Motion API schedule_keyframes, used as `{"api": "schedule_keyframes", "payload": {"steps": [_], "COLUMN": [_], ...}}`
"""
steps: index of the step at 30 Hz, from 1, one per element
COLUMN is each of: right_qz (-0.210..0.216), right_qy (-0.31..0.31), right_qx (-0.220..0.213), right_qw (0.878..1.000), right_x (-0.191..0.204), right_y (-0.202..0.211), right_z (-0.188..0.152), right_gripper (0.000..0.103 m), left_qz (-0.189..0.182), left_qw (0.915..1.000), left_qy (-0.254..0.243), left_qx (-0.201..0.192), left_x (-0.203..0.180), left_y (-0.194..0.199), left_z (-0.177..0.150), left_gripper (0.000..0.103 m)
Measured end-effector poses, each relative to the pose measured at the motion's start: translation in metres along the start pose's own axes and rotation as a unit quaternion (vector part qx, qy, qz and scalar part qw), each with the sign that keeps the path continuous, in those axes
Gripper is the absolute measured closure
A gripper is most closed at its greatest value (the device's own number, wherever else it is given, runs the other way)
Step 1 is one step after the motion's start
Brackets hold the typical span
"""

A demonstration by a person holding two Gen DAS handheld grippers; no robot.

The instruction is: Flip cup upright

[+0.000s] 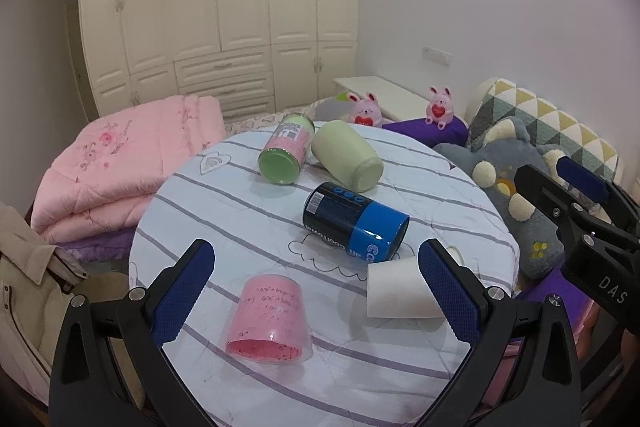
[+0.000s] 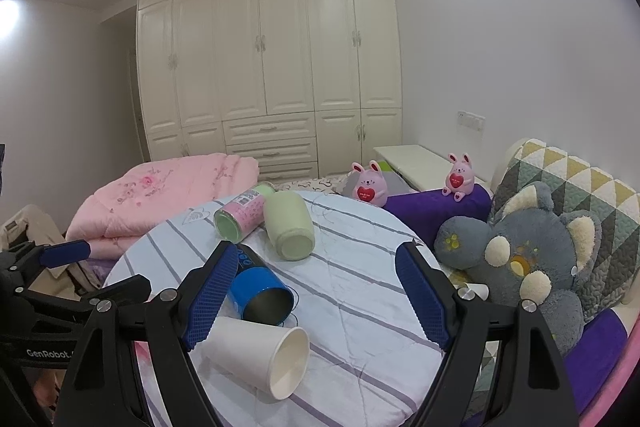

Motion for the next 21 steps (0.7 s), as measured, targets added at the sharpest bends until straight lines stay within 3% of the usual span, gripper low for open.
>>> {"api": "schedule_keyframes", "payload": {"steps": [21], "right_qz": [0.011], "right_qy": [-0.002], "right_qx": [0.012], "right_qw": [1.0], "right_x": [0.0014], "right_y": [-0.0015], "right_z": [-0.0053], "right_gripper": [0.021], "left_qz": [0.001], "left_qw": [1.0], "left_qy": [0.002], "left_qx": [0.004], "left_x": [-0.0016], "left_y": [0.0007], "left_z": [-0.0027], "left_gripper": [0.0]}}
Point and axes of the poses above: each gripper's, at about its wrist camera, not at the fingertips, and y roughly against the way its jaws point, x to its left, z to its top, the point moved 4 cm from there along -y, roughly the way its jaws point, and after that the axes turned 3 degrees about -y, right-handed, at the moved point
